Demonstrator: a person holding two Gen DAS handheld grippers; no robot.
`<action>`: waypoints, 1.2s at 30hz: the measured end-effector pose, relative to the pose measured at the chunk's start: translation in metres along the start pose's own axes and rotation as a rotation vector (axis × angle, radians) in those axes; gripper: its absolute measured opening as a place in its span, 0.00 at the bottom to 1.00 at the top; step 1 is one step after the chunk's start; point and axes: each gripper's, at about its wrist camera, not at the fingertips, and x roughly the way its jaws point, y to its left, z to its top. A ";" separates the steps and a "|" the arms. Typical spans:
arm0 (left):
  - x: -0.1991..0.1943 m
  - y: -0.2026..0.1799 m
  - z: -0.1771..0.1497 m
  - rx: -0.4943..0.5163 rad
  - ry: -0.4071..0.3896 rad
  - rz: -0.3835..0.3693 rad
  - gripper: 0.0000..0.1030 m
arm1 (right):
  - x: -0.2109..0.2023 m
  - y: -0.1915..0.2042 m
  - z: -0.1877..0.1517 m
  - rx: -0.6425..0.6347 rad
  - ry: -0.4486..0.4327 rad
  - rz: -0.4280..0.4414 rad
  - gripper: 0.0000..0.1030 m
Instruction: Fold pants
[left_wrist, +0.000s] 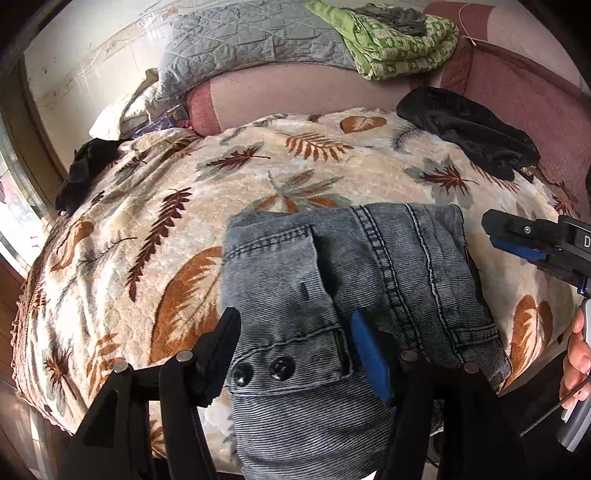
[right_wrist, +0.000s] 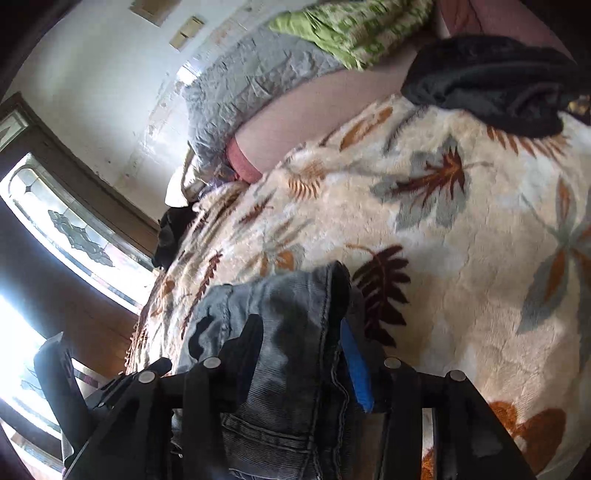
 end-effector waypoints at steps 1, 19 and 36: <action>-0.005 0.002 0.001 -0.003 -0.013 0.009 0.62 | -0.003 0.008 0.000 -0.028 -0.025 0.007 0.46; 0.022 0.031 -0.021 -0.112 0.044 0.054 0.83 | 0.070 0.025 -0.023 -0.125 0.168 -0.128 0.46; -0.113 0.035 0.015 -0.130 -0.228 0.148 0.83 | -0.089 0.085 -0.016 -0.238 -0.146 -0.066 0.55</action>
